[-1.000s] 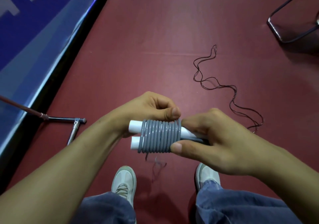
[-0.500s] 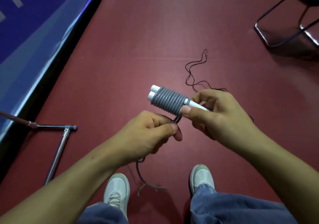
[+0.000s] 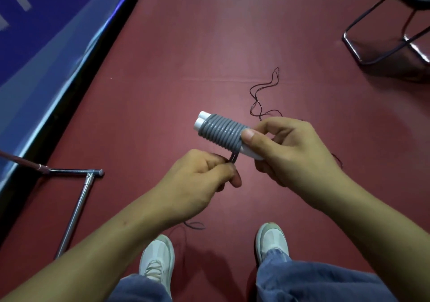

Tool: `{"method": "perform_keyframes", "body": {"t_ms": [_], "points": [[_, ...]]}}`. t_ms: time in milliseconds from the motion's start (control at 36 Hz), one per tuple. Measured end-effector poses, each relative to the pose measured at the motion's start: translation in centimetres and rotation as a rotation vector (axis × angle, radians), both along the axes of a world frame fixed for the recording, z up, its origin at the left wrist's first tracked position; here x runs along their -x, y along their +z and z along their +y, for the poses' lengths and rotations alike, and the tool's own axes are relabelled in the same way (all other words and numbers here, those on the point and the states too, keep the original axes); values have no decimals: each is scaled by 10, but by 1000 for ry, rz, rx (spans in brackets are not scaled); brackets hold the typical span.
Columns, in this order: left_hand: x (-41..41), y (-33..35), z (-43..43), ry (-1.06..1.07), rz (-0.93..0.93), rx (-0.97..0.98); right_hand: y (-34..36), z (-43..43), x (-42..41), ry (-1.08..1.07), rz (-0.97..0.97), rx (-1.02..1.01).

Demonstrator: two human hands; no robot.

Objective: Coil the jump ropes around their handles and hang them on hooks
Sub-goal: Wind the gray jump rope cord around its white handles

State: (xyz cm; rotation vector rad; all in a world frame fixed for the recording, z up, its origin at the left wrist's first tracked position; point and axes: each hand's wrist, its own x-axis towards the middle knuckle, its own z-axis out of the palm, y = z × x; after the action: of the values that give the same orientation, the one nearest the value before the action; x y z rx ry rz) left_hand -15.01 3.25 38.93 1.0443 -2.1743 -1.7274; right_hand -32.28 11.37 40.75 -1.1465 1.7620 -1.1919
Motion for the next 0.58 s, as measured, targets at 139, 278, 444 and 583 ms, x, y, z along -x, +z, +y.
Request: {"method": "perform_keyframes", "body": {"t_ms": [139, 278, 444, 583], "points": [[1, 11, 15, -24, -20, 290, -8, -3, -8, -12, 175, 61], [-2, 17, 11, -33, -89, 308, -19, -7, -1, -58, 433, 19], [-7, 27, -7, 112, -35, -42, -17, -5, -8, 111, 633, -137], [-5, 29, -14, 213, -49, -359, -10, -3, -28, 300, 778, -234]]}}
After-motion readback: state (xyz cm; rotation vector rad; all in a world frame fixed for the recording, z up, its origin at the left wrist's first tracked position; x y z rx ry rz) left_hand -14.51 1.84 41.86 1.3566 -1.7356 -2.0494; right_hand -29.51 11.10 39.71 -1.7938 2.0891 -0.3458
